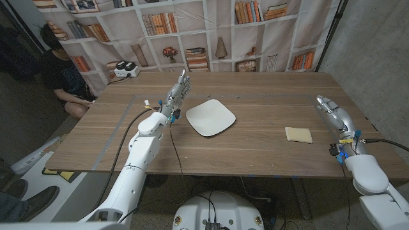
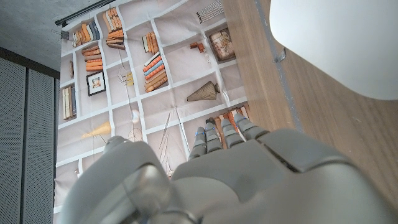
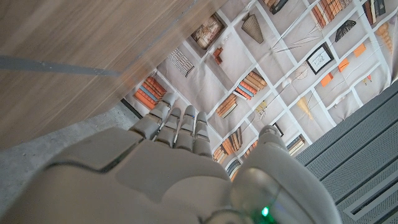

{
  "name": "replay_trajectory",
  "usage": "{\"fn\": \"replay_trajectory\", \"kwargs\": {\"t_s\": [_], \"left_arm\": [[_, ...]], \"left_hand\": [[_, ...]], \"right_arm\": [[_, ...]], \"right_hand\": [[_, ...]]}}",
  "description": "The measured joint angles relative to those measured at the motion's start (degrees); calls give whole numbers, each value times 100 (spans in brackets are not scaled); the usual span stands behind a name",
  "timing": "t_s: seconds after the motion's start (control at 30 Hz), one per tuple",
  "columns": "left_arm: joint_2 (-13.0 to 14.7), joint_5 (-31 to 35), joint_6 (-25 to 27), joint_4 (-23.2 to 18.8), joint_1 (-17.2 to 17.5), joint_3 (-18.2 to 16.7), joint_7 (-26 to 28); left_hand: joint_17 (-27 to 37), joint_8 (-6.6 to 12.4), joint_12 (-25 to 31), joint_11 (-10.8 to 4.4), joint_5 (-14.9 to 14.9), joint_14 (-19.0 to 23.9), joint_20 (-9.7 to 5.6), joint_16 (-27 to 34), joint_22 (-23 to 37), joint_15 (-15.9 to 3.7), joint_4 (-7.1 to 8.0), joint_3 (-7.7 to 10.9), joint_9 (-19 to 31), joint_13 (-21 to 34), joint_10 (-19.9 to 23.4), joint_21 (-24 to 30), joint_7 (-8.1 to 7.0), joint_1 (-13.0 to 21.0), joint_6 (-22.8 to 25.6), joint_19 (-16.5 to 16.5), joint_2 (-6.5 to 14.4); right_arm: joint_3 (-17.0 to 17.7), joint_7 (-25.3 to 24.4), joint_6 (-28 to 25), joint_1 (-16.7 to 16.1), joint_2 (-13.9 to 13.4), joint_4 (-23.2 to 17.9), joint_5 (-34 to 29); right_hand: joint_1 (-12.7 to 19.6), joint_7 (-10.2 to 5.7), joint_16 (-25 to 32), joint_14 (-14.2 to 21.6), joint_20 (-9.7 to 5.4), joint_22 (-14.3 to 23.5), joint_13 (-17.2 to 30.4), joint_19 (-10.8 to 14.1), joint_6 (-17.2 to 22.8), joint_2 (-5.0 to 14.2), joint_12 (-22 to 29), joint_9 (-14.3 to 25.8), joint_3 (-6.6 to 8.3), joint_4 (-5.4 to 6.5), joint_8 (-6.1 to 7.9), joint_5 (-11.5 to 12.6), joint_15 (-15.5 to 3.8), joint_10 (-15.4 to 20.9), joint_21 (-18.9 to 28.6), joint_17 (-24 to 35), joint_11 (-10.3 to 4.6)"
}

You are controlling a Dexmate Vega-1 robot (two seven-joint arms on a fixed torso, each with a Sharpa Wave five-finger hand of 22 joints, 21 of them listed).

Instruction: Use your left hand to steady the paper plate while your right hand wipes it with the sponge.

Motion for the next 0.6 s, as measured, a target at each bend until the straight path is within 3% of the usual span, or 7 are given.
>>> {"fn": "replay_trajectory", "kwargs": {"t_s": [0.17, 0.3, 0.47, 0.6], "left_arm": [[0, 12, 17, 16, -20, 15, -18], [-1, 13, 24, 17, -35, 25, -42], [-19, -77, 37, 20, -48, 17, -139], [-24, -113, 46, 23, -58, 4, -179]], "left_hand": [[0, 0, 0, 0, -27, 0, 0, 0, 0, 0, 0, 0, 0, 31, 0, -39, 0, 1, 0, 0, 1], [-1, 0, 0, 0, -48, 0, 0, 0, 0, 0, 0, 0, 0, 30, 0, -39, -31, 22, 30, 0, 22], [-1, 0, 0, 0, -48, 0, 22, 0, 0, 0, 0, 0, 0, 30, 0, -39, -31, 22, 30, -22, 22], [-1, -1, 0, 0, -48, 0, 22, -11, 0, 0, -1, -1, 0, 30, 0, -39, -31, 23, 30, -23, 21]], "right_arm": [[32, -94, 20, -130, -29, -66, -151], [43, -257, 45, -213, -68, -108, -425], [45, -391, 46, -278, -127, -142, -651], [46, -519, 46, -322, -205, -163, -872]], "right_hand": [[45, -24, 0, 30, 0, 0, 0, 0, -25, 0, 0, 0, 18, -51, 0, 0, -30, 2, -20, 0, -2], [98, -79, -22, 30, -3, 0, -1, 3, -35, -53, 0, 0, 1, -94, 0, 0, -30, -1, -20, 0, -123], [106, -108, -21, 55, 0, 0, -1, 63, -42, -60, 0, 0, -3, -98, -40, 0, -13, 35, -20, 0, -158], [143, -261, -21, 93, 1, 0, -1, 62, 8, -114, 0, 22, -48, -143, -40, 0, -32, 41, -20, 0, -164]]}}
